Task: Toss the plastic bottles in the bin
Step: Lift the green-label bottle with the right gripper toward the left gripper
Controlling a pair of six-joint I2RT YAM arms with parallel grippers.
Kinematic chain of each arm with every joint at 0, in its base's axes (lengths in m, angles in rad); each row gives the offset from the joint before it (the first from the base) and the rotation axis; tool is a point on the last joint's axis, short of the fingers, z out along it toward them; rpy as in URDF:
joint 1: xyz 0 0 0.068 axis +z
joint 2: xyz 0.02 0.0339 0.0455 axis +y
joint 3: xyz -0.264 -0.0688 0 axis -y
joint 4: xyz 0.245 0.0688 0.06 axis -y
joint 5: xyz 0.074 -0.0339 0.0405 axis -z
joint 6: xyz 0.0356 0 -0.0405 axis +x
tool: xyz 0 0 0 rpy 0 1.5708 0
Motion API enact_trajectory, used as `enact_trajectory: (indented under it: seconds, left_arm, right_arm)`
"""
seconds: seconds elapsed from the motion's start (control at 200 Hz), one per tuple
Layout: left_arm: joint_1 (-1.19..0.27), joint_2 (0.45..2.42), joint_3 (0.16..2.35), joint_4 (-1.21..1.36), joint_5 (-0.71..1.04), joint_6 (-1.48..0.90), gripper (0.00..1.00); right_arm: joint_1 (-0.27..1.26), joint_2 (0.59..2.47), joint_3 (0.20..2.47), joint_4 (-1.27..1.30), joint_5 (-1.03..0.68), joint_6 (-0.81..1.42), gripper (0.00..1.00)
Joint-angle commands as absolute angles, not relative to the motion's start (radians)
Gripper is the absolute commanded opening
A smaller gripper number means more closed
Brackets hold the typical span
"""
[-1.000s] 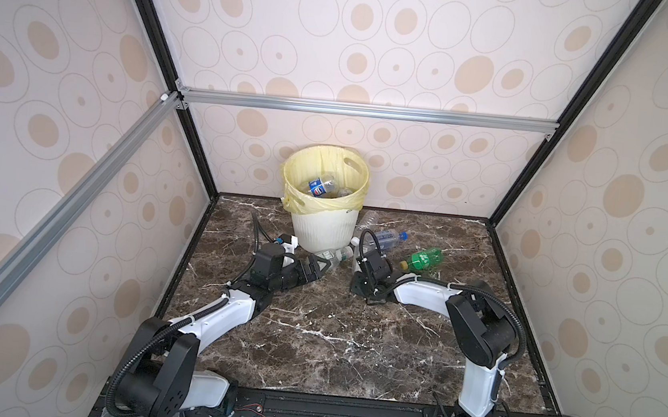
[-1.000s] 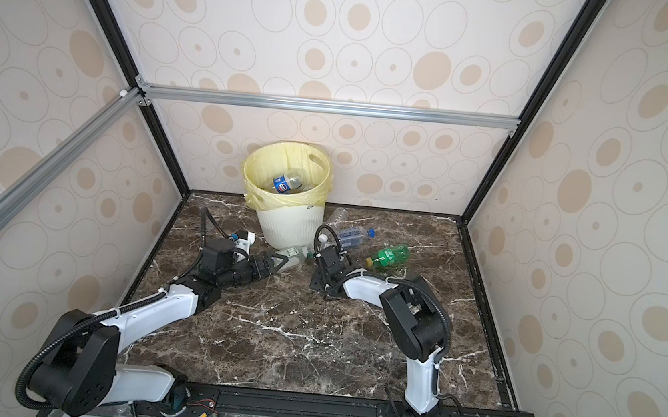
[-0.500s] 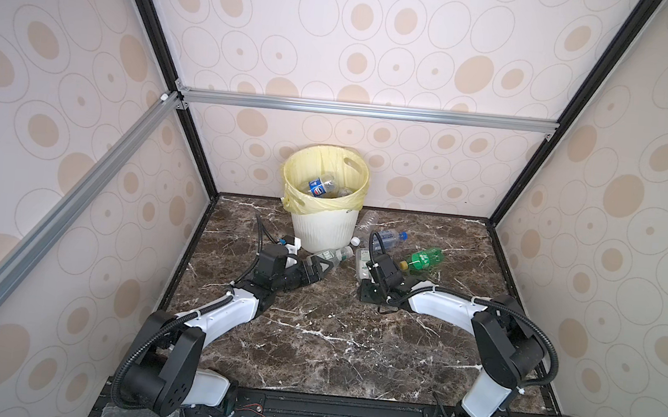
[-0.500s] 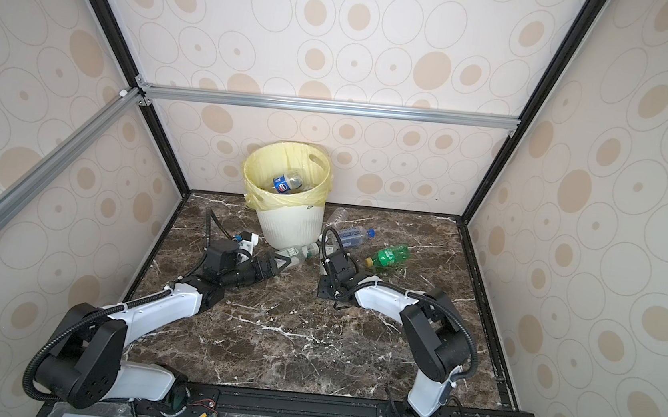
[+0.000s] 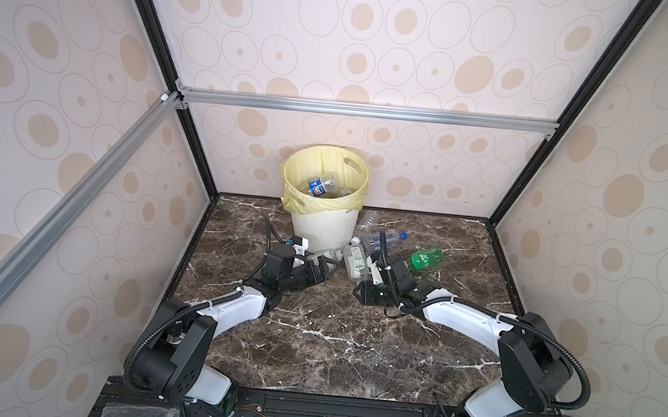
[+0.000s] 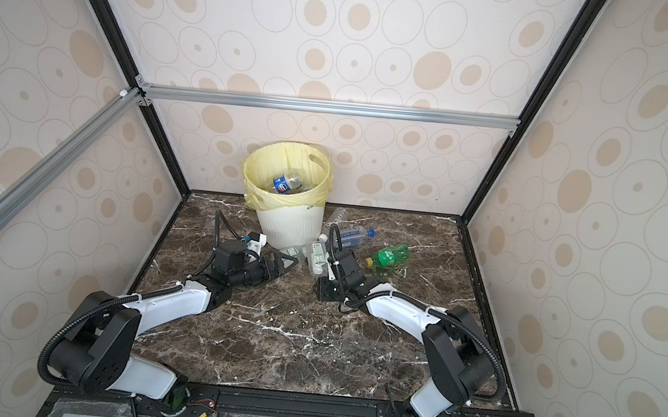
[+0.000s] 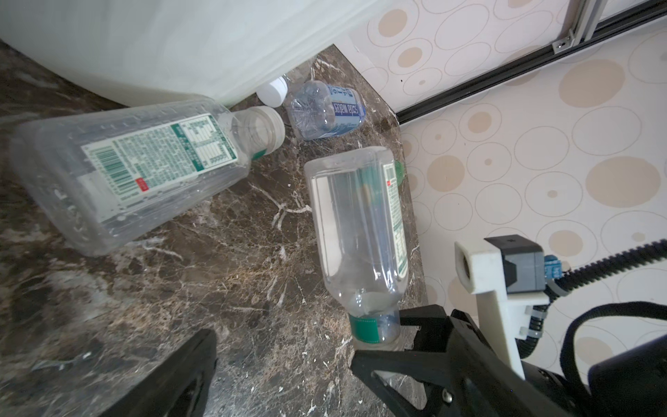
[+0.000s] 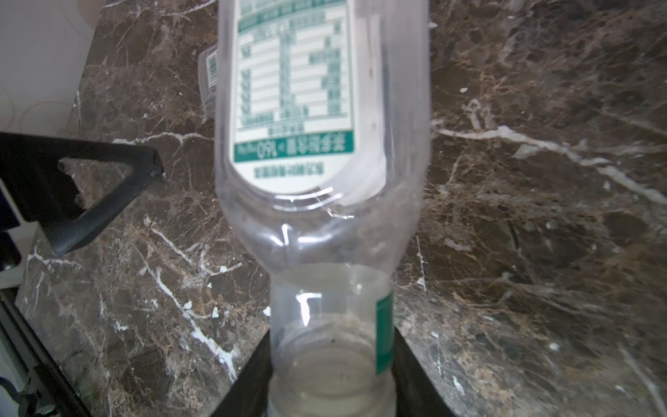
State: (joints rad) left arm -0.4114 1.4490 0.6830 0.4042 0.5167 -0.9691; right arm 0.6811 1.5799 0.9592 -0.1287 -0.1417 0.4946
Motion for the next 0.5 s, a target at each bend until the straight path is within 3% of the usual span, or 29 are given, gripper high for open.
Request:
enact_trajectory:
  seconds: [0.0,0.495]
  left_arm:
    - [-0.423,1.465,0.739,0.468,0.529,-0.991,0.98]
    - [-0.427,1.495,0.753,0.550,0.526,-1.025,0.87]
  right_arm:
    - [0.696,1.539,0.941,-0.083,-0.217,0.453,0.35]
    - [0.727,1.500,0.934,0.001,-0.360,0.430,0.35]
